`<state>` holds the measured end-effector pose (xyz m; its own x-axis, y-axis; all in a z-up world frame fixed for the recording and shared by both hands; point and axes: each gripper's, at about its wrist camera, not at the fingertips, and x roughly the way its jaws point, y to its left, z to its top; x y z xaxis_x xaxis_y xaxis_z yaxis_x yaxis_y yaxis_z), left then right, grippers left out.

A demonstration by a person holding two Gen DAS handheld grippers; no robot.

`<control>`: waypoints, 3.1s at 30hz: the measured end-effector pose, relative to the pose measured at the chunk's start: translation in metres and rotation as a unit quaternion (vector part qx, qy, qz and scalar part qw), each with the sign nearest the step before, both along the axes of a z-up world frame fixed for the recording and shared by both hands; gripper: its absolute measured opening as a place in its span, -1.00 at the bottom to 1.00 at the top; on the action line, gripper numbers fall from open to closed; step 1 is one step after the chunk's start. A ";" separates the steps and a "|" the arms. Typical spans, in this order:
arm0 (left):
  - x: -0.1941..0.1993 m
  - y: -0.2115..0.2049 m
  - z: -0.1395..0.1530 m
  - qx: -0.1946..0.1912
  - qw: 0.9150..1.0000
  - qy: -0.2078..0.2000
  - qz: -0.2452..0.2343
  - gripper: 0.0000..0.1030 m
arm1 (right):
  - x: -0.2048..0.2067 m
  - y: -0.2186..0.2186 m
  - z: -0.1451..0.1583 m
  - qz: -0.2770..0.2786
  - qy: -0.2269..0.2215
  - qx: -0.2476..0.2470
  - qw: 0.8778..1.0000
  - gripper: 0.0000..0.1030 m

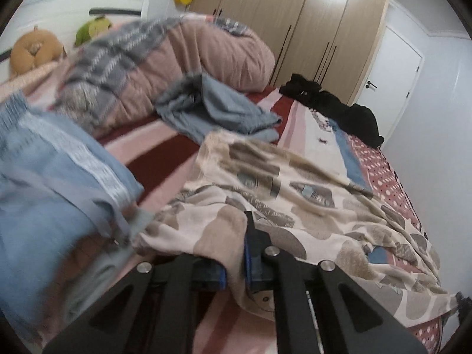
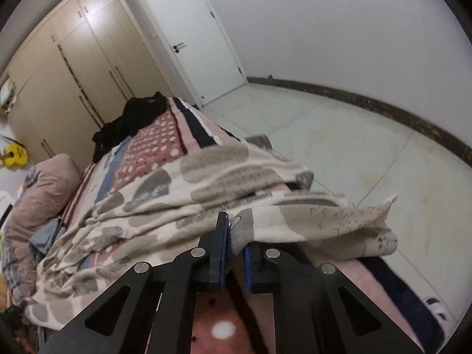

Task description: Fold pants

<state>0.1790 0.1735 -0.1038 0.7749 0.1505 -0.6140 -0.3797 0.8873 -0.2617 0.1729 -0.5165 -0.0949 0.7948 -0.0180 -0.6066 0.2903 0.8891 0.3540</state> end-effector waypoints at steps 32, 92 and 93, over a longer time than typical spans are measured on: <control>0.283 -0.001 -0.008 0.083 0.984 0.155 -0.024 -0.10 | 0.262 0.032 0.014 0.049 0.113 -0.106 0.987 -0.92; 0.211 0.015 -0.080 -0.109 0.985 0.131 -0.040 0.52 | 0.191 0.028 -0.063 -0.006 0.089 0.118 0.989 -0.03; 0.214 0.018 -0.080 -0.094 0.986 0.134 -0.023 0.22 | 0.196 0.028 -0.062 -0.024 0.089 0.103 0.990 -0.17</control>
<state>0.3934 0.1917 -0.1842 0.5850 -0.0183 -0.8108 -0.4171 0.8506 -0.3201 0.3691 -0.4888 -0.1569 0.6764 0.0860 -0.7315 0.4047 0.7864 0.4666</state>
